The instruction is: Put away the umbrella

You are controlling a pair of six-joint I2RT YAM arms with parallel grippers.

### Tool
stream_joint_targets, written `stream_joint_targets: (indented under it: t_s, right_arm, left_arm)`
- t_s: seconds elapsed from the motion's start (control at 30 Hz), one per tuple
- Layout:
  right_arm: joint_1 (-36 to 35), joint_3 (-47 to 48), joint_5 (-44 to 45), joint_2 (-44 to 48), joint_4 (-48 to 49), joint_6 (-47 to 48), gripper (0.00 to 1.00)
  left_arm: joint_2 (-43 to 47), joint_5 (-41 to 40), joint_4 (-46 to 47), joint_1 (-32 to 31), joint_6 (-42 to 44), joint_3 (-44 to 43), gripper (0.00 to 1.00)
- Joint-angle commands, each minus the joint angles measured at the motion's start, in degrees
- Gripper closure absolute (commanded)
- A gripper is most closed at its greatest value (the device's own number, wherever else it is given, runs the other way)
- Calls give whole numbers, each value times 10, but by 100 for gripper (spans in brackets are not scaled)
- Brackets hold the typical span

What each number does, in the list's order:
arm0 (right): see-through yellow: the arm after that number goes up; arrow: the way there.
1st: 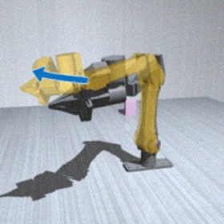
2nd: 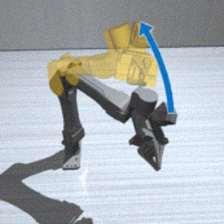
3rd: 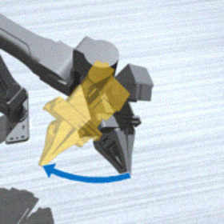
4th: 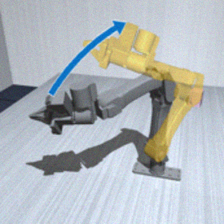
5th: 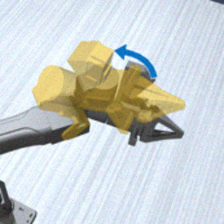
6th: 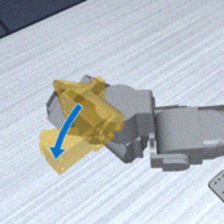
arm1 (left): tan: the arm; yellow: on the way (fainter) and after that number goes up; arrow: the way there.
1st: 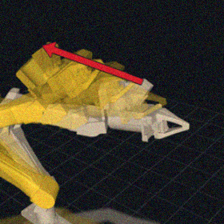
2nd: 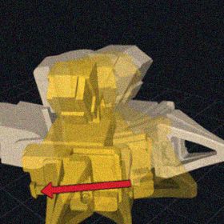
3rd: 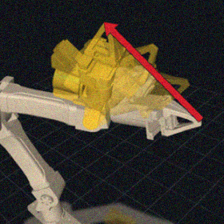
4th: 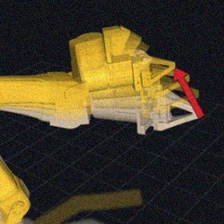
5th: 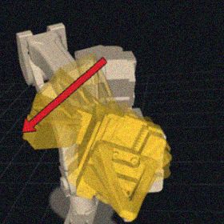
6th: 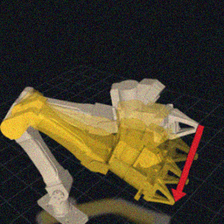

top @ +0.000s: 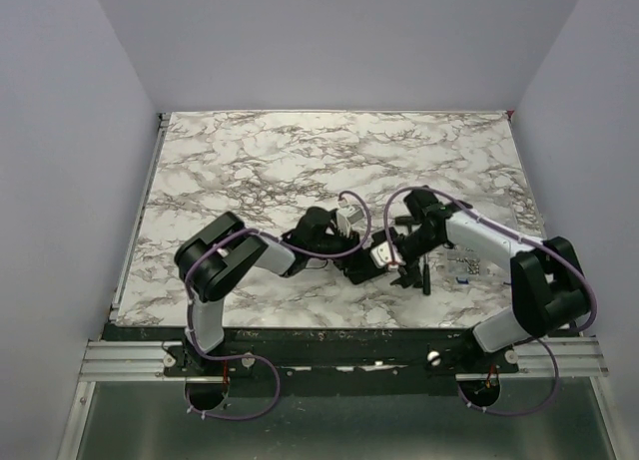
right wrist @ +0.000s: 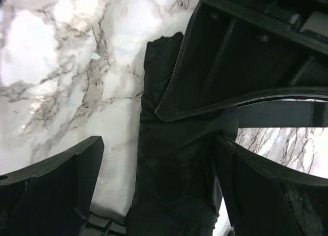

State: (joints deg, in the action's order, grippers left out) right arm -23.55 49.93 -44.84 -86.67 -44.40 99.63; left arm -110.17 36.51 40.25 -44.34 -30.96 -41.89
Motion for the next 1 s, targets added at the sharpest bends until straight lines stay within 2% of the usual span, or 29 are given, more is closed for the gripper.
stream_joint_targets:
  t_s: [0.0,0.07,0.17,0.27,0.37,0.53,0.67,0.77,0.83,0.87,0.97]
  right_arm:
    - [-15,-62,107,4,136,-15,10]
    - [-25,-102,149,3,179,-14,18]
    - [-36,-118,176,-18,188,-23,39]
    - [-52,-127,198,-36,198,-44,55]
    - [-69,-119,208,-56,178,-65,68]
    - [-90,-70,204,-102,97,-113,75]
    - [-105,-25,189,-143,47,-156,76]
    - [-110,12,163,-170,8,-182,76]
    - [-111,35,152,-187,-12,-198,76]
    - [-112,47,145,-198,-28,-198,77]
    - [-119,45,157,-199,-18,-197,77]
  left_arm:
    - [-97,0,-260,2,3,67,100]
    - [-92,6,-252,12,-5,66,100]
    - [-70,14,-231,27,-22,67,98]
    - [-28,17,-214,46,-42,63,90]
    - [27,8,-218,62,-50,44,75]
    - [147,-32,-215,86,-50,27,54]
    - [283,-145,-235,88,7,53,42]
    - [385,-252,-229,91,24,109,25]
    - [442,-293,-227,99,-15,153,7]
    - [464,-294,-233,107,-41,171,3]
    - [486,-294,-276,126,-147,210,3]
